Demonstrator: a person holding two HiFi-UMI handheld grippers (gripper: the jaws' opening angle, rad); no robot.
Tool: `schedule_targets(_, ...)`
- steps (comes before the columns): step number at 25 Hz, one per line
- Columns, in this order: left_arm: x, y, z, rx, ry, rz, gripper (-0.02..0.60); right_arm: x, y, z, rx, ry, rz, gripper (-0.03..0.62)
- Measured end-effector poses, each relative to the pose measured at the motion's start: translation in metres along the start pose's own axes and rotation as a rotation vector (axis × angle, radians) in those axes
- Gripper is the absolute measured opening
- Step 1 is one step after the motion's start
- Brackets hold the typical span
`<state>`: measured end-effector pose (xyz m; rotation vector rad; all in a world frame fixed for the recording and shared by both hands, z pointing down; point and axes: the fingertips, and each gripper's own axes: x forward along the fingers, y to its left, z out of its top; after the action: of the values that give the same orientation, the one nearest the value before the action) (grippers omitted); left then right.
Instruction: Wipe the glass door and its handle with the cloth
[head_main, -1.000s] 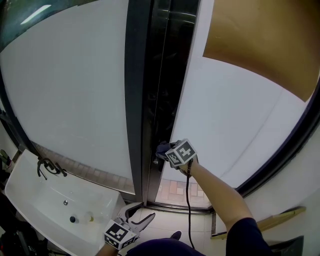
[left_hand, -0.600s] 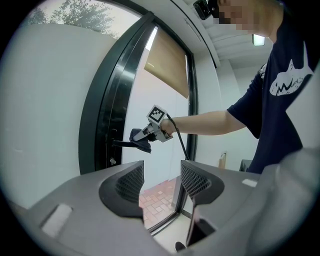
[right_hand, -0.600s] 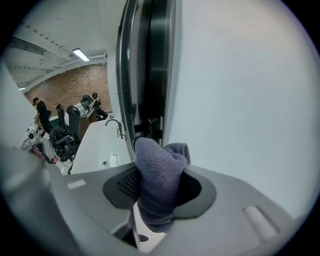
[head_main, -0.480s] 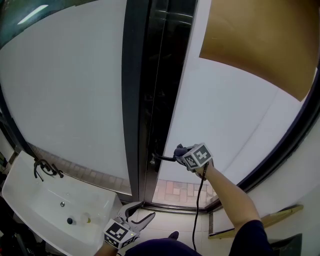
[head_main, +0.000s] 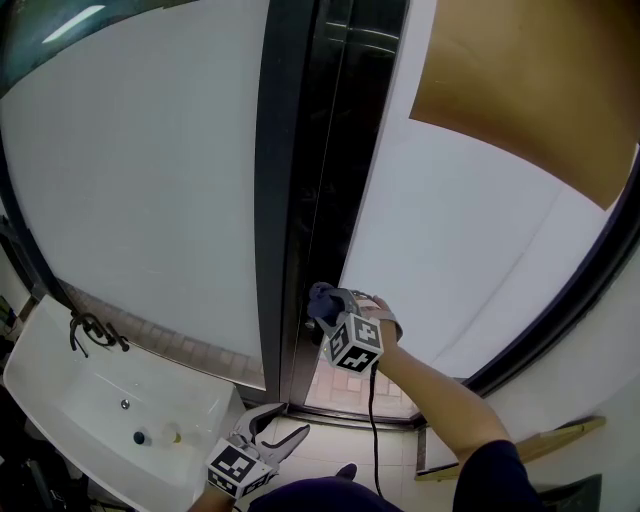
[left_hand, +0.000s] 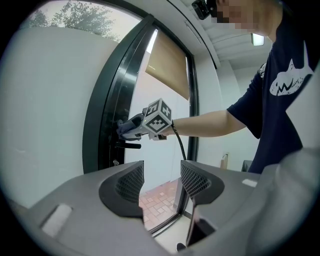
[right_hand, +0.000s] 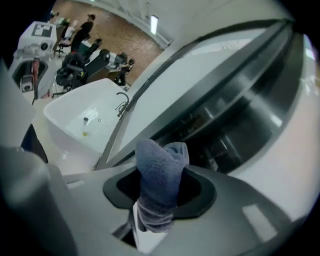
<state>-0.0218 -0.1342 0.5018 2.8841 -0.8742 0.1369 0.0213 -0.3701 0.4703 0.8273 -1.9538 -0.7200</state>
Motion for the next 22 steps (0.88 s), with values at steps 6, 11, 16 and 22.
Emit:
schedule_targets(6, -0.010, 0.005, -0.004, -0.011, 0.002, 0.040, 0.227, 0.043, 0.034, 0.007, -0.396, 0.076, -0.093, 0.156)
schedule_targets(11, -0.015, 0.010, -0.006, -0.008, 0.000, 0.061, 0.227, 0.036, 0.046, -0.013, -0.537, 0.114, -0.123, 0.156)
schedule_targets(16, -0.011, 0.006, -0.004, -0.005, 0.007, 0.036, 0.225, 0.018, 0.048, -0.035, -0.547, 0.119, -0.127, 0.156)
schedule_targets(22, -0.002, 0.002, 0.000, 0.013, 0.005, 0.001, 0.225, -0.002, 0.044, -0.068, -0.526, 0.166, -0.135, 0.156)
